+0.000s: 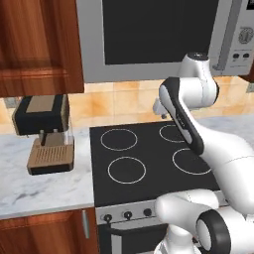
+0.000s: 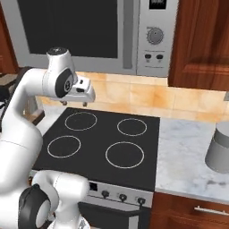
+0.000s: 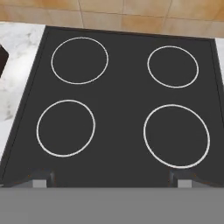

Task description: Navigate to the stove.

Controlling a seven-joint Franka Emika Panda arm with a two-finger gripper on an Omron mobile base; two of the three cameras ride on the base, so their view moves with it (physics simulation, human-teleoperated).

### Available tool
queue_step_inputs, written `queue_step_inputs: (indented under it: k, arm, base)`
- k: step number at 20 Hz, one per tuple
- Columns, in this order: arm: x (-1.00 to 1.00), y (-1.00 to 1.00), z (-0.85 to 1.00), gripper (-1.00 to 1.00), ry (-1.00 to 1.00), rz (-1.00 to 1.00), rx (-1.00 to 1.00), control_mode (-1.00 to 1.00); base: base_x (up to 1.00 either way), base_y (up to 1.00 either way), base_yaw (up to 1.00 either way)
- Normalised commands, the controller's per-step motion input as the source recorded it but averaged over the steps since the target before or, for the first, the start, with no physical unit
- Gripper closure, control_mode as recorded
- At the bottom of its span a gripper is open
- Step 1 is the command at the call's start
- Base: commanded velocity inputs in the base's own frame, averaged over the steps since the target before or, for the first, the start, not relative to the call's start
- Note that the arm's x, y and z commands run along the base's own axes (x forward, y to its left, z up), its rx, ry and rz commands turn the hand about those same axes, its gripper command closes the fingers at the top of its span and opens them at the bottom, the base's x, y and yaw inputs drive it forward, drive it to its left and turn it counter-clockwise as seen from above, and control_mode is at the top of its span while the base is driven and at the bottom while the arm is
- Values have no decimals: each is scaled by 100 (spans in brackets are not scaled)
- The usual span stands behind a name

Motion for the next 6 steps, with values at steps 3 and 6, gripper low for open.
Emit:
queue_step_inputs:
  k: [3, 6]
  arm:
    - [0, 0, 0, -100, 0, 0, 0, 100]
    - [0, 0, 0, -100, 0, 0, 0, 100]
  base:
    - [79, -4, 2]
    - [61, -10, 1]
